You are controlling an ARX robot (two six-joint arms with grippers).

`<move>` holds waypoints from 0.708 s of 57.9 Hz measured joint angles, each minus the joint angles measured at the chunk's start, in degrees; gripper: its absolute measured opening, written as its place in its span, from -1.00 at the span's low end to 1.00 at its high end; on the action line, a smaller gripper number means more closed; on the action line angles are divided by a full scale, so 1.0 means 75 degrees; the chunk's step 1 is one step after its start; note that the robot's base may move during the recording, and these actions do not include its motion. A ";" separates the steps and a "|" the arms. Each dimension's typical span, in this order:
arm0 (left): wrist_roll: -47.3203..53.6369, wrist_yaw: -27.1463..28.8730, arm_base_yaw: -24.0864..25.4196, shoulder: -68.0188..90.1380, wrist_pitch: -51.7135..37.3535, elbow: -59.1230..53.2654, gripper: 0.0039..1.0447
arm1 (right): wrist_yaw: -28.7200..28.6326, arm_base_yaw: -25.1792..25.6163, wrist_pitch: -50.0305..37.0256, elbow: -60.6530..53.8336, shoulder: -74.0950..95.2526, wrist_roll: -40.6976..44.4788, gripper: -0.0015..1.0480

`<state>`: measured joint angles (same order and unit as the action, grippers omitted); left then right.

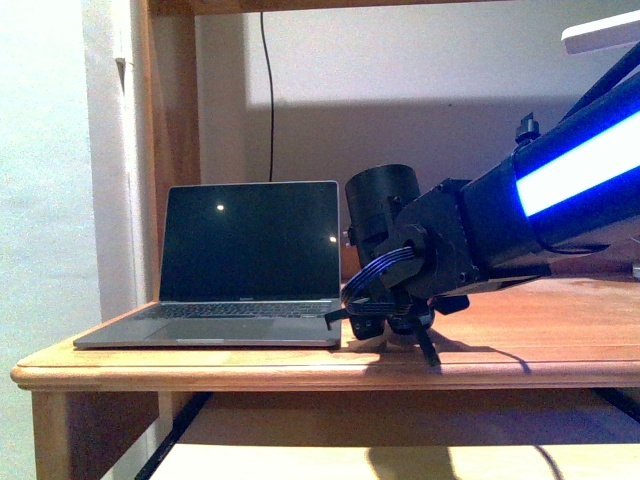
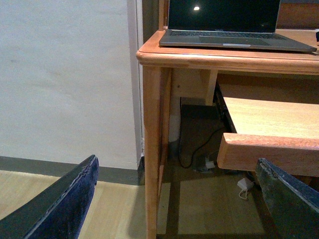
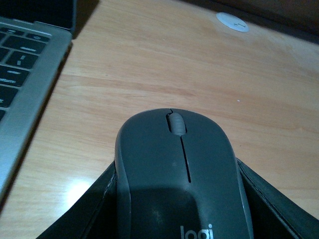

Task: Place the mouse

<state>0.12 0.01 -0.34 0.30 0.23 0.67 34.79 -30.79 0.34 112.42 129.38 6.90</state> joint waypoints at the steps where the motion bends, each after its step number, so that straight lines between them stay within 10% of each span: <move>1: 0.0000 0.0000 0.0000 0.0000 0.0000 0.0000 0.86 | 0.0003 0.0026 0.0000 0.0026 0.0026 0.0026 0.09; 10: 0.0000 0.0000 0.0000 0.0000 0.0000 0.0000 0.86 | -0.0012 0.0192 0.0047 0.0090 0.0122 0.0099 0.11; 26: 0.0000 0.0000 0.0000 0.0000 0.0000 0.0000 0.86 | -0.0621 0.0254 -0.0443 -0.0501 -0.0216 -0.0003 0.88; 41: 0.0000 0.0000 0.0000 0.0000 0.0000 0.0000 0.86 | -0.2238 0.0583 -0.1795 -0.3194 -0.2608 -0.0469 0.86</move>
<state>0.12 0.01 -0.34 0.30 0.23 0.67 18.00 -26.41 -13.13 88.47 109.82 3.38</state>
